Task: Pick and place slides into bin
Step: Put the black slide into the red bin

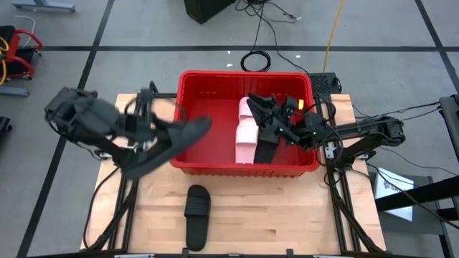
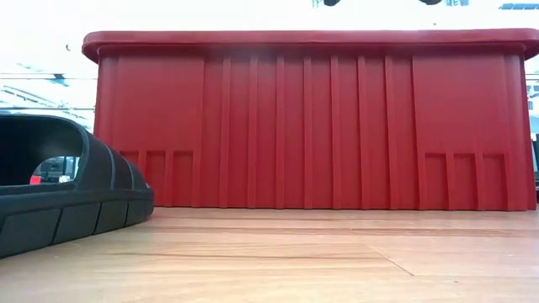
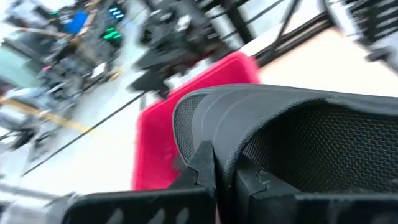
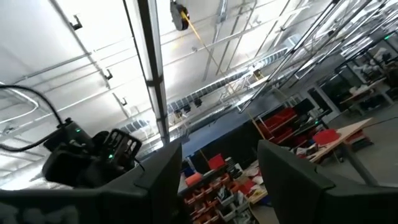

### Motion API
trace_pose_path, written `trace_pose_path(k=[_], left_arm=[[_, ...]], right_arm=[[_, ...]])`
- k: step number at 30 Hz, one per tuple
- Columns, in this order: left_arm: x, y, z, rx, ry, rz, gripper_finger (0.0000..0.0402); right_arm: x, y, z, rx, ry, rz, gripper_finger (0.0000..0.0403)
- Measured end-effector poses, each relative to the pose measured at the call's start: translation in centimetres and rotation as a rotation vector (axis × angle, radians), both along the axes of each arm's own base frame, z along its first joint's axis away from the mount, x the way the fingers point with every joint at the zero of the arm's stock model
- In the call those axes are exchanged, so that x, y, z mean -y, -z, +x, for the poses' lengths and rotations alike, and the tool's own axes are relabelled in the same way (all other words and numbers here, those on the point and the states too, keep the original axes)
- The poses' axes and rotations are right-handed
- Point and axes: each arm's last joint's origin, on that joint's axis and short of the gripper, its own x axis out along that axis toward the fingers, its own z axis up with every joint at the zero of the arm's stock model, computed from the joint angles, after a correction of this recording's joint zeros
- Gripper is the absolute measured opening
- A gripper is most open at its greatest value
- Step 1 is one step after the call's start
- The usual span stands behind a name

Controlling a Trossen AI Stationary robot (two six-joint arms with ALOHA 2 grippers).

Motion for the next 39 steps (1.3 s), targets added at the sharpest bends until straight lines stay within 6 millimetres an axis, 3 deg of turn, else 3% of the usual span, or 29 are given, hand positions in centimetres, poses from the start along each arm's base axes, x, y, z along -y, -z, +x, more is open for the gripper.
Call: trace_pose_path(k=[9,14,26,32,39], left_arm=[[-5.4,0.0,-0.3,-0.056,-0.152,0.082,0.0003],[-7.5,1.1,1.1,-0.132,-0.16,0.115,0.0008],[-12.6,7.4,7.7,-0.277,-0.297,0.09,0.0004],[-14.7,11.1,9.9,-0.254,-0.315,0.06,0.0014],[-16.6,16.1,11.2,-0.294,-0.344,0.037,0.0006]], right_arm=[[1.4,-0.6,-0.5,0.08,0.044,-0.002,0.0201],[2.0,-0.7,-0.7,0.087,0.075,-0.014,0.0201],[3.9,-1.6,-2.0,0.012,0.218,-0.116,0.0201],[4.4,-3.2,-4.2,-0.045,0.316,-0.189,0.0201],[4.3,-4.5,-6.6,-0.113,0.333,-0.202,0.0201]])
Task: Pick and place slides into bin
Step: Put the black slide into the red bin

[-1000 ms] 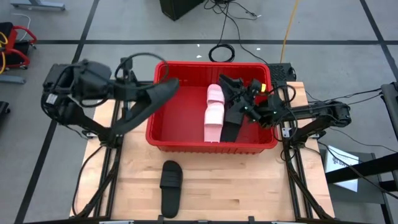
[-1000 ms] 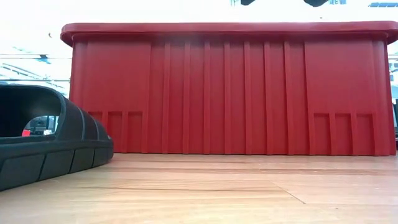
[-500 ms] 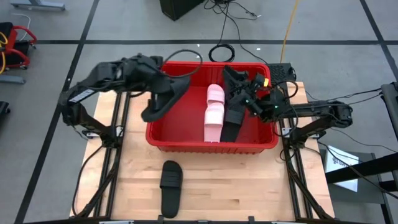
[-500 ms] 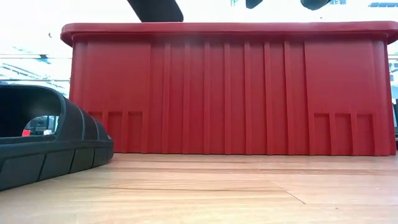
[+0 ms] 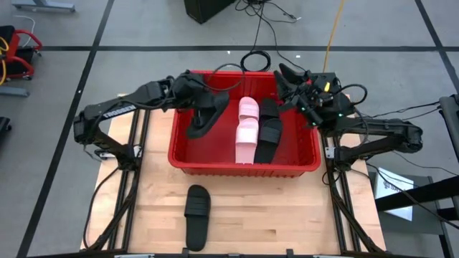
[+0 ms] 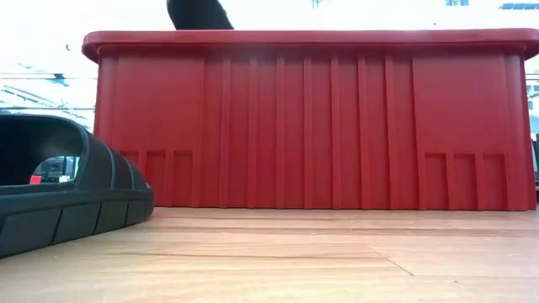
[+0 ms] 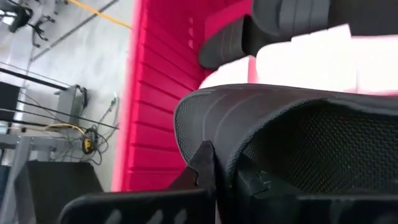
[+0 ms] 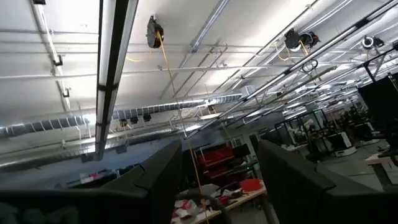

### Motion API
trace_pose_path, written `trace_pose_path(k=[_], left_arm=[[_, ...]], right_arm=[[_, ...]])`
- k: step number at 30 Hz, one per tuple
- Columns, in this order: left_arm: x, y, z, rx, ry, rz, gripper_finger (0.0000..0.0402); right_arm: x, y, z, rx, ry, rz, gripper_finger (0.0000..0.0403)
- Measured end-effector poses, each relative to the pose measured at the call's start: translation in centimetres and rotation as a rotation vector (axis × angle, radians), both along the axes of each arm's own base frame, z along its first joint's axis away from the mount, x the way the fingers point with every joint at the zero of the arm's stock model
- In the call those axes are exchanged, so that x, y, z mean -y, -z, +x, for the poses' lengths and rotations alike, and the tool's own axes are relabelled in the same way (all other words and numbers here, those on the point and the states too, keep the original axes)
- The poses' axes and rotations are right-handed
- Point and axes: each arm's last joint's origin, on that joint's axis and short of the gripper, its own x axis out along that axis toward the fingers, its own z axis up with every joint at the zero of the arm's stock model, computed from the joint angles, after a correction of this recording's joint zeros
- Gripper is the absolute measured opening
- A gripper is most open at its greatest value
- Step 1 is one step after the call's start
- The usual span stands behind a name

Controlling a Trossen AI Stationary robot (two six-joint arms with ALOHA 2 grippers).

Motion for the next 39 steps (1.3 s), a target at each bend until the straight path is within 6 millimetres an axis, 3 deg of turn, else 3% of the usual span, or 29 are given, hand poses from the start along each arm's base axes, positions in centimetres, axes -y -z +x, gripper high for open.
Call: trace_pose_path(k=[8,14,26,32,39], left_arm=[[-1.2,5.0,0.6,-0.032,-0.008,0.031,0.001],[-2.0,6.6,1.5,-0.005,-0.075,0.039,0.0012],[-3.6,11.1,5.3,-0.216,-0.225,0.116,0.0007],[-3.8,12.5,6.7,-0.182,-0.221,0.098,0.0021],[-3.8,14.8,8.1,-0.205,-0.198,0.073,0.0004]], right_arm=[[-0.1,0.0,-0.7,-0.055,-0.017,0.033,0.0201],[-0.1,0.1,-0.6,-0.063,-0.022,0.042,0.0201],[-0.1,0.1,-0.6,-0.055,-0.031,0.053,0.0201],[-0.1,0.3,-0.5,-0.064,-0.043,0.072,0.0201],[-0.1,0.3,-0.5,-0.065,-0.046,0.071,0.0201]])
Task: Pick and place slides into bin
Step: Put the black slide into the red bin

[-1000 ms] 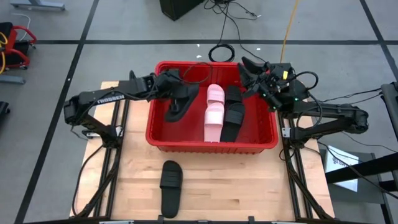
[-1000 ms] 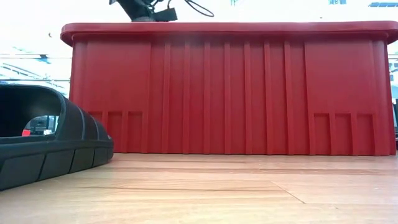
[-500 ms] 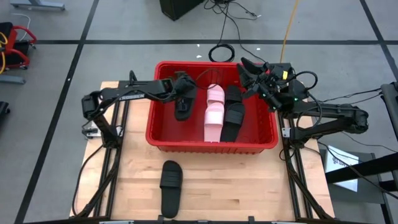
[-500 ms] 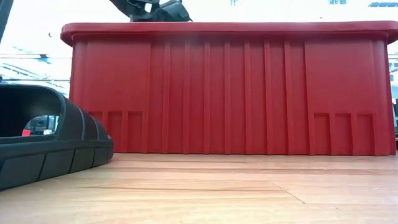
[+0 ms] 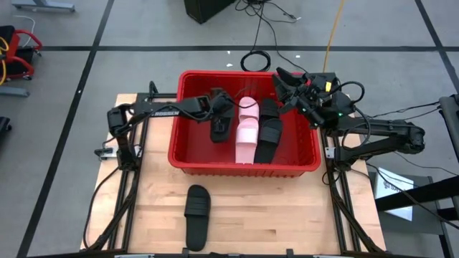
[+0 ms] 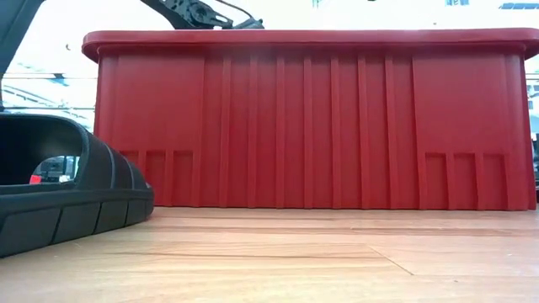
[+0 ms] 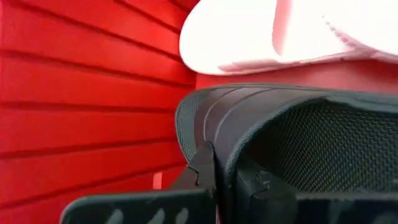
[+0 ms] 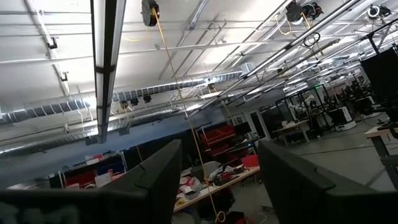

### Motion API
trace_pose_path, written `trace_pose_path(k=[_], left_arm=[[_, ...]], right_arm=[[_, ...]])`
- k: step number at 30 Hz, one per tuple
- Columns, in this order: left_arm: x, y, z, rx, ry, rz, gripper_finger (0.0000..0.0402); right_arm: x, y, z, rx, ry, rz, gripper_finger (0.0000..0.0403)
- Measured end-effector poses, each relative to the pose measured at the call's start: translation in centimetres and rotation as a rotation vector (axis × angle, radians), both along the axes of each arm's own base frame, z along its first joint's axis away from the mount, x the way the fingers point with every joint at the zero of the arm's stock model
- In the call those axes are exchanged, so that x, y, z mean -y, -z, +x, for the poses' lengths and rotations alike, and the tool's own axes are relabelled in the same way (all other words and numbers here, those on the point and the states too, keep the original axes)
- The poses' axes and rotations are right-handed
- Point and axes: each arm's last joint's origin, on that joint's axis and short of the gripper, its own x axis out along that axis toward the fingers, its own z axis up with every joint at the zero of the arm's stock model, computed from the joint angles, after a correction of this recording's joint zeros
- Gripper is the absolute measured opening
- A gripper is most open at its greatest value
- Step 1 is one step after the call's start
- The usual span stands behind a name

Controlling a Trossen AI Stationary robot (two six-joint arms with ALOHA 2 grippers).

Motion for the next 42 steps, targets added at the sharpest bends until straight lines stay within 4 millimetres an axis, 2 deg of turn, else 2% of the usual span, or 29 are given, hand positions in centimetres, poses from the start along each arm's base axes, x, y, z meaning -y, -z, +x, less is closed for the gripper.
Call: trace_pose_path(k=[6,11,22,29,42], left_arm=[[0.1,1.8,0.7,-0.031,0.014,-0.019,0.0019],[-0.2,2.4,1.3,-0.04,0.042,0.012,0.0027],[-2.0,2.0,1.1,0.003,0.051,0.051,0.0012],[-2.9,1.9,0.8,0.008,0.06,0.043,0.005],[-1.8,2.4,0.8,-0.026,0.106,-0.025,0.0146]], right_arm=[[0.0,0.0,0.0,0.009,-0.011,0.016,0.0201],[0.0,0.2,0.1,-0.011,-0.016,0.029,0.0201],[0.0,0.4,0.2,-0.023,-0.025,0.046,0.0201],[0.0,0.4,0.2,-0.023,-0.024,0.046,0.0201],[0.0,0.4,0.2,-0.022,-0.025,0.046,0.0201]])
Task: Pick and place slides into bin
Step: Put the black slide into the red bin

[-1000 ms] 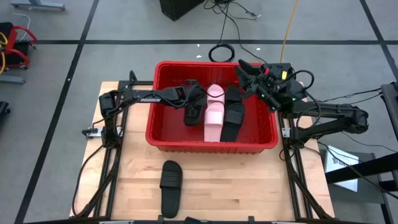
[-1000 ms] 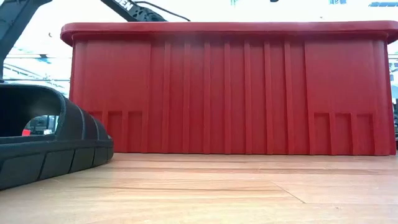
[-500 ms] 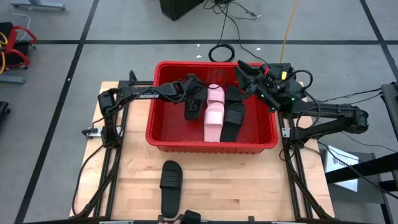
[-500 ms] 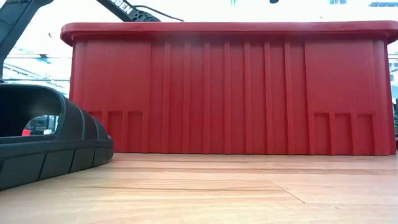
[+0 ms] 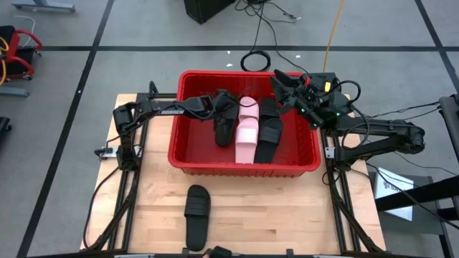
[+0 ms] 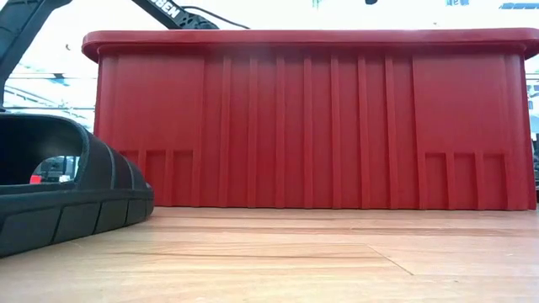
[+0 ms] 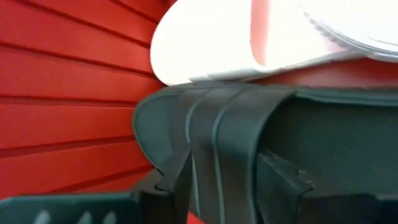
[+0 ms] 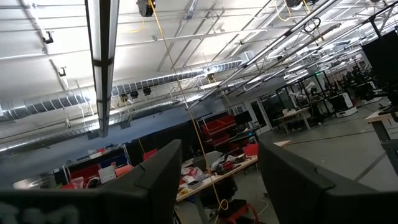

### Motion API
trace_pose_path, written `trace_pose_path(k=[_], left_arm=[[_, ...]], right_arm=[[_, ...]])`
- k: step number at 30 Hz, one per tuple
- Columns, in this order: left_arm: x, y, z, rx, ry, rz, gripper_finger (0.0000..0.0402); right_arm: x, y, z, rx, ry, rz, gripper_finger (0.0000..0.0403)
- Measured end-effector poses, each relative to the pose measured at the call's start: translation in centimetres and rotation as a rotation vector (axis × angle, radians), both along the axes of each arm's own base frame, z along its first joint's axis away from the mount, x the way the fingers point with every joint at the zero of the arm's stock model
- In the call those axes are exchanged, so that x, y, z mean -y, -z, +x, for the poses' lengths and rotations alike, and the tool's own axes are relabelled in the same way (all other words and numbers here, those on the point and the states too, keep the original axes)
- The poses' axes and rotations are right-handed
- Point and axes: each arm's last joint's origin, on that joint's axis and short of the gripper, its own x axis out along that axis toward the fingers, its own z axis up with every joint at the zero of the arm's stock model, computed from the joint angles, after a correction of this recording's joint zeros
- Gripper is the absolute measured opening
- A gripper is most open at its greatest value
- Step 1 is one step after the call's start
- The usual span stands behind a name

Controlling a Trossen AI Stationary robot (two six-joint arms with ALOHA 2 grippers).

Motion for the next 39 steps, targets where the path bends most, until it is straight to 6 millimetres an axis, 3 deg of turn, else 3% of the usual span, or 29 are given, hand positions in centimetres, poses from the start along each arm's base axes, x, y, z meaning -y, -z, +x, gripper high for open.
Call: trace_pose_path(k=[10,31,39], left_arm=[[0.5,0.4,-0.5,-0.041,-0.067,-0.056,0.0183],[0.7,0.7,-1.5,-0.161,-0.221,0.045,0.0184],[1.6,0.5,-1.7,-0.153,-0.244,0.001,0.0184]], right_arm=[[0.0,0.0,0.0,0.005,0.0,0.0,0.0201],[-0.8,-0.1,0.2,0.019,-0.068,0.006,0.0201],[-1.3,-0.1,0.3,0.018,-0.087,0.007,0.0201]])
